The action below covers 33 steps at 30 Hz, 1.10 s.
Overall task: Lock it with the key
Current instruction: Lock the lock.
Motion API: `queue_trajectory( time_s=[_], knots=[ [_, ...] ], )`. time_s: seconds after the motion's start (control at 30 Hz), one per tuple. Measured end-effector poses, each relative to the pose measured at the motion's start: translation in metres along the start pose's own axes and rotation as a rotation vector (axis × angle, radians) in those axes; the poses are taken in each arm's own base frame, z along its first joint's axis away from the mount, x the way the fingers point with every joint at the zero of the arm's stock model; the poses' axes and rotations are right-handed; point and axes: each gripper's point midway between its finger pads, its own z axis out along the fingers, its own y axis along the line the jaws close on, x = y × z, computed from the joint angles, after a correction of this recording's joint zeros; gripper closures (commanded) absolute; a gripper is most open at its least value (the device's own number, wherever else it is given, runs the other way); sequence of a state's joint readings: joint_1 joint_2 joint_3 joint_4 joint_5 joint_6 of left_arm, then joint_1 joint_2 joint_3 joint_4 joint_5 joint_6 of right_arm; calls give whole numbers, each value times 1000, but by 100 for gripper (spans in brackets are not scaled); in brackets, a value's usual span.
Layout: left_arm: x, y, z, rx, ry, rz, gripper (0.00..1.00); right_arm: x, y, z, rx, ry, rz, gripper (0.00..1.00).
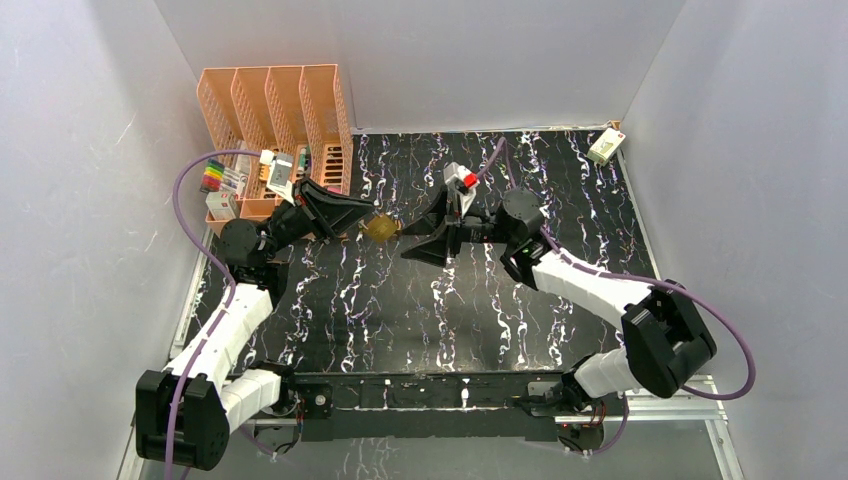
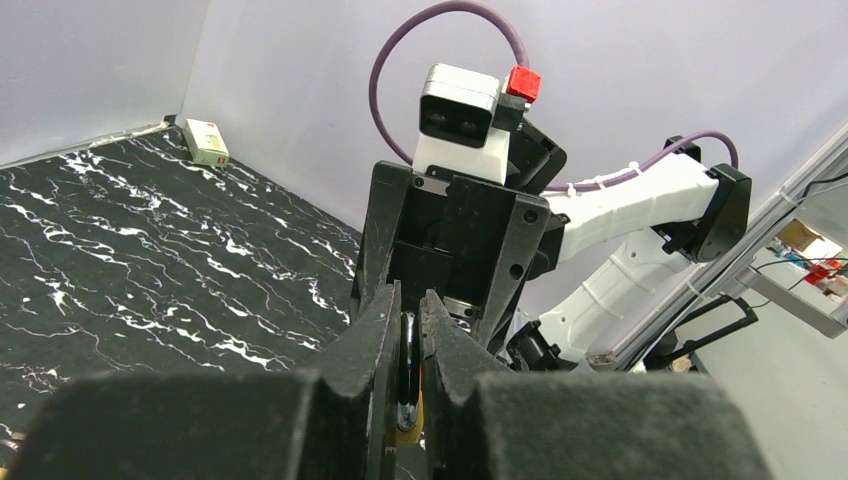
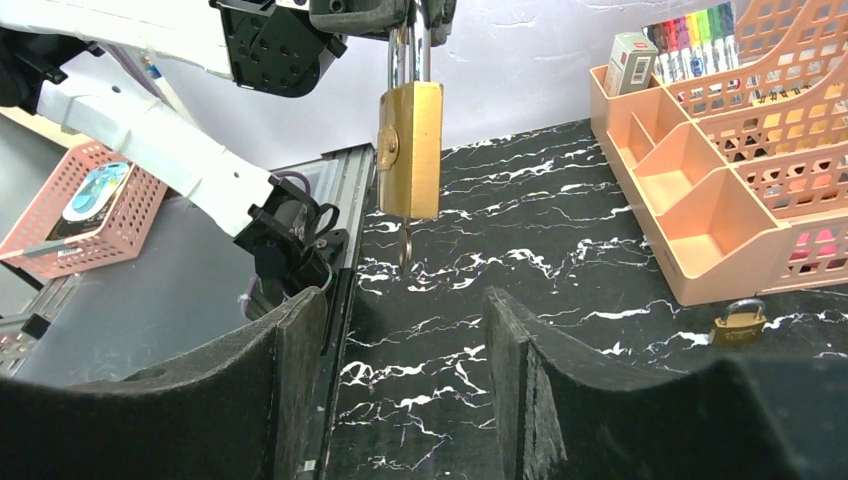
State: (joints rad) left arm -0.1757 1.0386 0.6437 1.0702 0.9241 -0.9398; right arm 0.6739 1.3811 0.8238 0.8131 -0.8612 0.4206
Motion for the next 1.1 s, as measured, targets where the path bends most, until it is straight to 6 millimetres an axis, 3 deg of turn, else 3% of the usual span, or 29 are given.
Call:
queue_trajectory(
  time_s=[1.1],
  knots=[
    [-2, -2, 1, 13, -8, 12, 100, -7, 0, 24, -70, 7, 11, 82]
  ],
)
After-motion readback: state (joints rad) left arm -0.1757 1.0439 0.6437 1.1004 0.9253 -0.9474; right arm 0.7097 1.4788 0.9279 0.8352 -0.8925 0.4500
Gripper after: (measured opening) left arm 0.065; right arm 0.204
